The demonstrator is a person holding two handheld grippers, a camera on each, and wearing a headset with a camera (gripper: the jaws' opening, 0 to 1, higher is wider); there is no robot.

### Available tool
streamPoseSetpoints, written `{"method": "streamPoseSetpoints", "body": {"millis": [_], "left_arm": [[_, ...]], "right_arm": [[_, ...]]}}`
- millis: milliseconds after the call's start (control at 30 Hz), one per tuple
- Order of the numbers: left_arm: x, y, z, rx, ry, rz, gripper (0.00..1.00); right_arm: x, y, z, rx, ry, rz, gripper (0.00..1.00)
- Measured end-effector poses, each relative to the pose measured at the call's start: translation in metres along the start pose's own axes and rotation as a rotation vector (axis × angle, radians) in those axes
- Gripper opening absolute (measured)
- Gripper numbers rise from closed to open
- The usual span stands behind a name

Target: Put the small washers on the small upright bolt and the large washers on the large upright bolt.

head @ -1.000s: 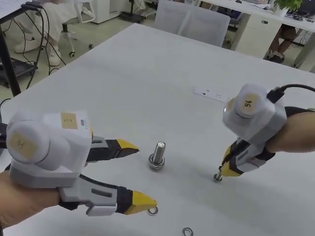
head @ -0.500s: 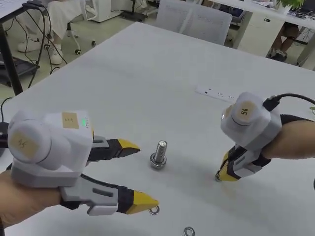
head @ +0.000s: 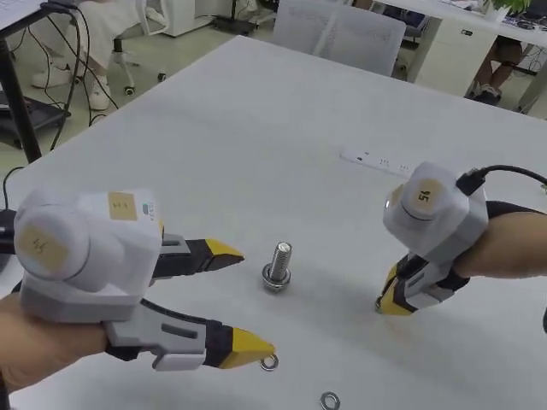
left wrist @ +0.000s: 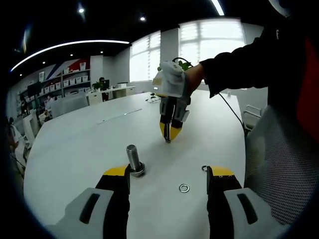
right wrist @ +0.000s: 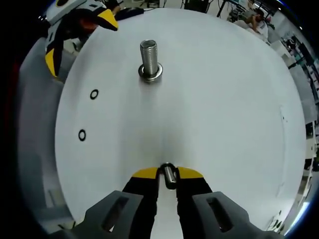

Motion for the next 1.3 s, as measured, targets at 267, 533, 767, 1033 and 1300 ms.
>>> {"method": "streamPoseSetpoints", "body": {"millis": [267,533,767,1033,1300], "left_arm": [[0.001,0.000,0.000,0.000,0.000,-0.001,0.61],[0.001,-0.001,0.001,0.004,0.000,-0.001,0.61],[0.000,-0.002,0.001,0.009,0.000,0.003,0.62],[-0.001,-0.002,0.001,0.014,-0.002,0.009,0.62],[-0.003,-0.002,0.001,0.018,-0.001,0.015,0.62]], "right_arm": [[0.000,0.000,0.000,0.004,-0.002,0.004,0.17],[0.006,0.002,-0.005,0.014,-0.011,0.028,0.20],[0.017,0.007,-0.011,0.026,-0.010,0.052,0.21],[0.025,0.018,-0.019,0.032,-0.003,0.066,0.21],[0.028,0.032,-0.022,0.029,-0.008,0.060,0.22]]}}
Point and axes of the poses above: the centre of the closed fingertips' face, and the gripper's own axes: z roughly forward along the fingers, y roughly to its left, x roughly out of its underside, the point moved 9 cm from there along -z, roughly backward along the fingers, and after that the axes turned 2 degrees about -z, right-handed, at the moved point
